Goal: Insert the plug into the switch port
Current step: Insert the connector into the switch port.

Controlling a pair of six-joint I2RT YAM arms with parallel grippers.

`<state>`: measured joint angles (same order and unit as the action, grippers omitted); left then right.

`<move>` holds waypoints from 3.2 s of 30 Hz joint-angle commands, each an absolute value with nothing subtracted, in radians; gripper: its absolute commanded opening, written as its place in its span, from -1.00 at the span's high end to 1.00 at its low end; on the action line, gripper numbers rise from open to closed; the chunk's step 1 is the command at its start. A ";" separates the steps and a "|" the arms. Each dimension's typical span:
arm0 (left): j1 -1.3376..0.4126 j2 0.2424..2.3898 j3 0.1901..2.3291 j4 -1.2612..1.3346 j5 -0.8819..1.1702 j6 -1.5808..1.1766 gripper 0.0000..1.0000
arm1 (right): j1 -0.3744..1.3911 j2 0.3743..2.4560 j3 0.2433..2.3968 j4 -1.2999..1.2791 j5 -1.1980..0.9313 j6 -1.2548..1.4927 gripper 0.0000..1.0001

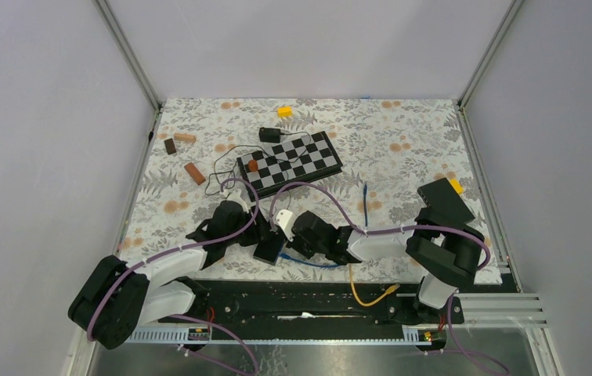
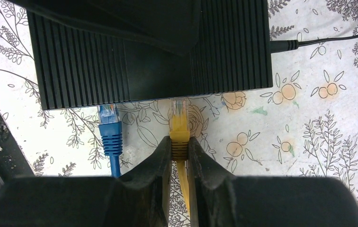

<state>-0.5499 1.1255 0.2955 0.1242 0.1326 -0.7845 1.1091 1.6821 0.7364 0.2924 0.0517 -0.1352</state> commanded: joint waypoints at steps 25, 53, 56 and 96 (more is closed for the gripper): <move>-0.508 1.120 0.244 0.126 0.175 -0.784 -0.21 | 1.120 1.698 0.792 0.104 0.067 -0.144 1.00; -0.508 1.173 0.196 0.197 0.216 -0.798 -0.04 | 1.119 1.708 0.862 0.122 0.068 -0.155 1.00; -0.508 1.169 0.191 0.196 0.217 -0.798 -0.03 | 1.119 1.703 0.855 0.143 0.081 -0.144 1.00; -0.508 1.227 0.190 0.254 0.256 -0.781 0.03 | 1.117 1.715 0.928 0.141 0.162 -0.056 1.00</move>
